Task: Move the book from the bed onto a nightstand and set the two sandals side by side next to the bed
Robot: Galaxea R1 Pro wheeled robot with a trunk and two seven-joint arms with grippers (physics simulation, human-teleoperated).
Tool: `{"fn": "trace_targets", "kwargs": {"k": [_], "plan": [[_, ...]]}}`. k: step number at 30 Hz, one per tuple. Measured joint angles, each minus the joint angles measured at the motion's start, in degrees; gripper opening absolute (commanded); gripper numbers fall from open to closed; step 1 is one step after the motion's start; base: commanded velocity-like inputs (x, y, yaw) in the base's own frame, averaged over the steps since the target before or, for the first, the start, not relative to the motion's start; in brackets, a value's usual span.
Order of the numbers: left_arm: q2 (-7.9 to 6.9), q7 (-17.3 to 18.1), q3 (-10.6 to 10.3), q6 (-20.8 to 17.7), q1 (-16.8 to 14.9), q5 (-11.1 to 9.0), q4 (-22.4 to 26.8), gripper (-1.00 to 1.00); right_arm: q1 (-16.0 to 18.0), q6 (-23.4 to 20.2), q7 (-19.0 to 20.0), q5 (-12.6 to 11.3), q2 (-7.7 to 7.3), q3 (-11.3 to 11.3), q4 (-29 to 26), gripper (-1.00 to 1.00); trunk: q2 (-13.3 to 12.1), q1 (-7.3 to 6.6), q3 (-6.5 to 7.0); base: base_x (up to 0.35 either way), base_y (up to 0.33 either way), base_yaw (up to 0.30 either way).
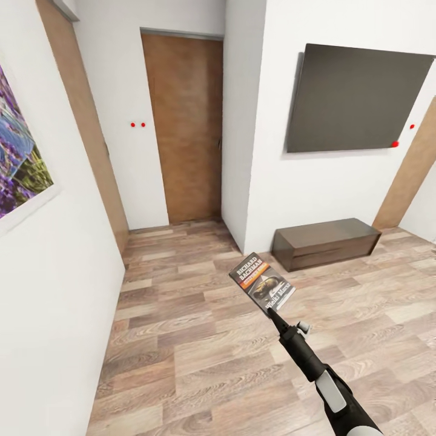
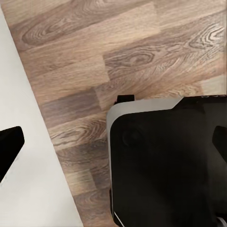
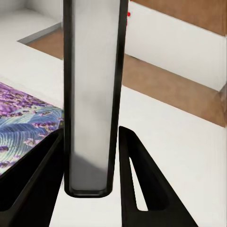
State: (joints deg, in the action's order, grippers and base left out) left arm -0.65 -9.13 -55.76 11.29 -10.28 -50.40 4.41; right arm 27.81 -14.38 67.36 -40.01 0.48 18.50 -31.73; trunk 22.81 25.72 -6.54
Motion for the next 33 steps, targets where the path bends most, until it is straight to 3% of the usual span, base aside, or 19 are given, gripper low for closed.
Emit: {"fn": "trace_targets", "kwargs": {"k": [33], "plan": [[0.0,0.0,-0.09,0.0,0.0,0.0,0.0,1.0,-0.02,-0.02,-0.07,0.12,-0.08,0.02,0.08,-1.0,0.0,0.0,0.0,0.338,0.0,-0.272]]}}
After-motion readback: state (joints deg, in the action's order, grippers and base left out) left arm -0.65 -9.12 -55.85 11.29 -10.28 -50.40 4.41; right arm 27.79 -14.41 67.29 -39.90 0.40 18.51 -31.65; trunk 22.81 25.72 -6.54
